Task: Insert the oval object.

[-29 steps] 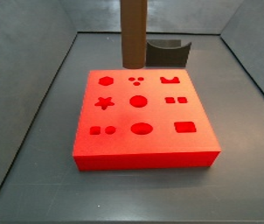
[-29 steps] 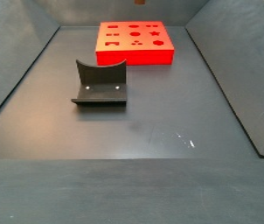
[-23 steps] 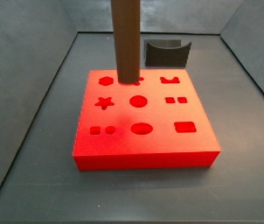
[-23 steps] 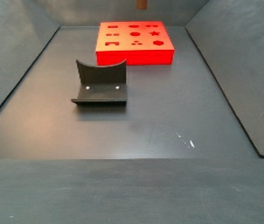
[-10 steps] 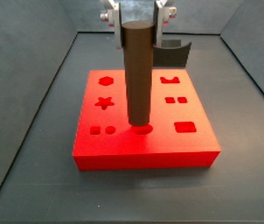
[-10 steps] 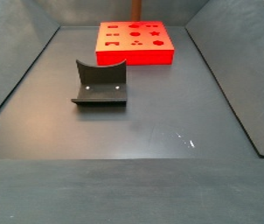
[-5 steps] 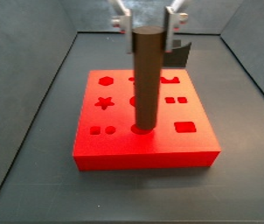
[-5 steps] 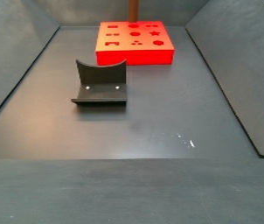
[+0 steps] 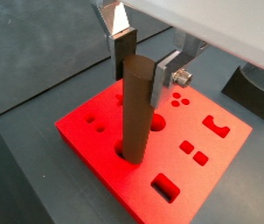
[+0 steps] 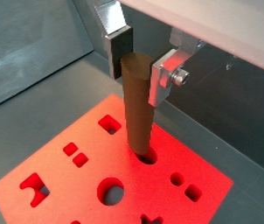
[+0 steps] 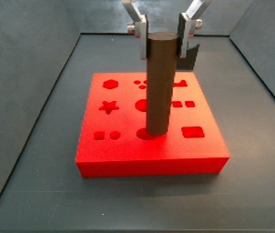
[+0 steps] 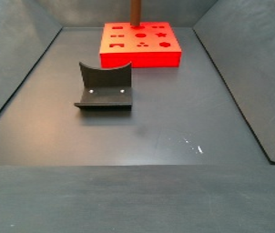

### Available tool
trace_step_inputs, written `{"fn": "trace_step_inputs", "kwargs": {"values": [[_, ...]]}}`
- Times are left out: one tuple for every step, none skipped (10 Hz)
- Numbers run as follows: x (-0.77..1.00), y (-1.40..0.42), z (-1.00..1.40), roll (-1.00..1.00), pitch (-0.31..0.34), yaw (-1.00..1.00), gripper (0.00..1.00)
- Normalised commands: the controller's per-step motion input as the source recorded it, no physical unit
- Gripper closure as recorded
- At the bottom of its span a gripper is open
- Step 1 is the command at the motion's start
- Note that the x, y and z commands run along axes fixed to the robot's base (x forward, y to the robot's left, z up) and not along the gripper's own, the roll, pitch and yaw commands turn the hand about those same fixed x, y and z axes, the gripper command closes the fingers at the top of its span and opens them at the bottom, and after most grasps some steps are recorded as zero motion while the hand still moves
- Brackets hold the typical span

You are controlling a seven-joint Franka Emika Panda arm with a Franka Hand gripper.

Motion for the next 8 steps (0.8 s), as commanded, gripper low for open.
{"fn": "trace_step_inputs", "kwargs": {"values": [[-0.16, 0.00, -0.14, 0.00, -0.004, 0.00, 1.00], [-0.23, 0.00, -0.13, 0.00, -0.004, 0.00, 1.00], [-0.21, 0.00, -0.11, 0.00, 0.000, 0.00, 1.00], [-0.11, 0.00, -0.06, 0.00, 0.000, 0.00, 1.00], [-0.03, -0.01, -0.08, 0.00, -0.004, 0.00, 1.00], [0.00, 0.00, -0.09, 0.00, 0.000, 0.00, 1.00], [0.00, -0.03, -0.04, 0.02, 0.000, 0.00, 1.00], [-0.05, -0.19, -0.23, 0.20, 0.000, 0.00, 1.00]]}}
